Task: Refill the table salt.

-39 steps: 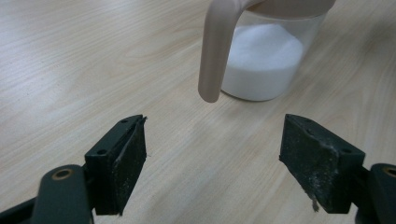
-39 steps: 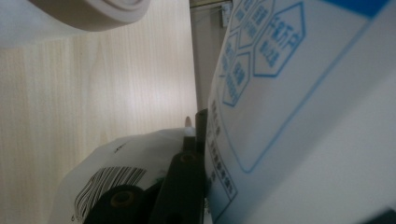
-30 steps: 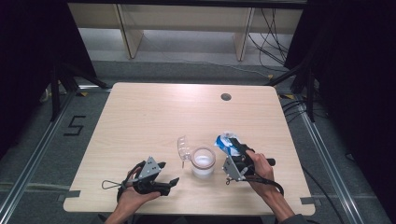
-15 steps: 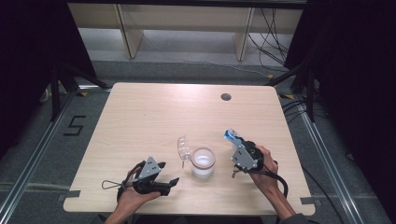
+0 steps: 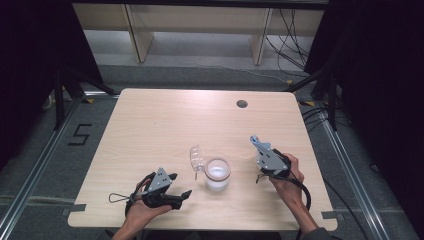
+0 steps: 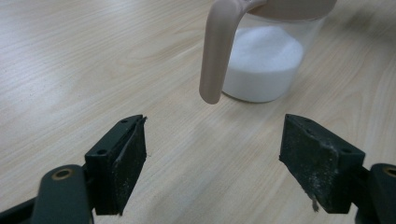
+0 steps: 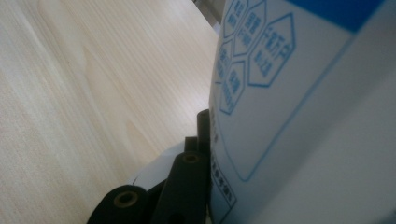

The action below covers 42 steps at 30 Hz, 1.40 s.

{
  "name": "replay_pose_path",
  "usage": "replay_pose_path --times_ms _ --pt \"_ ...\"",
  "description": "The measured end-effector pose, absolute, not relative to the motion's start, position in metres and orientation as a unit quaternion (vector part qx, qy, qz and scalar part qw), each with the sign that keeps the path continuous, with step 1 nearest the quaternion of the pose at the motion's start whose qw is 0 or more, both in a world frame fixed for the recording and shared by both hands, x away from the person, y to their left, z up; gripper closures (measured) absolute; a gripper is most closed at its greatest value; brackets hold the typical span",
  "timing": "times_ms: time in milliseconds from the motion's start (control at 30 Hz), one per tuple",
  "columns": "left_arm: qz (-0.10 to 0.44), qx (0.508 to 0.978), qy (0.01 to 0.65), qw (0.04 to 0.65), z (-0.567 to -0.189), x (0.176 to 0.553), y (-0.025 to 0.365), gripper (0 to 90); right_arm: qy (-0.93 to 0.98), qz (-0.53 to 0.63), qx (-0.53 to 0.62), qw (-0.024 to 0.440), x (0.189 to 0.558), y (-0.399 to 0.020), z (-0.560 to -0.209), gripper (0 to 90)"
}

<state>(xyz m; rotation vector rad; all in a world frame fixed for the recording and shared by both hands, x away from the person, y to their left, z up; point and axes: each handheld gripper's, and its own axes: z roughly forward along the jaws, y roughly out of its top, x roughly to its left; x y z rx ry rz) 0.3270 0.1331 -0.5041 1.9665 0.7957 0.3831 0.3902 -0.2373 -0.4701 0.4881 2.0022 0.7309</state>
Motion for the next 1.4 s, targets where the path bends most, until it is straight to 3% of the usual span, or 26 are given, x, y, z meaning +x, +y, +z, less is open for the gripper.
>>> replay_pose_path --times_ms 500,1400 --pt "0.159 0.806 0.319 0.472 -0.503 0.328 0.134 22.2 0.818 0.309 0.230 0.427 0.395 -0.245 -0.476 87.4" --pt "0.157 0.804 0.325 0.472 -0.504 0.327 0.134 22.2 0.773 0.388 0.283 0.414 0.386 -0.260 -0.467 56.4"
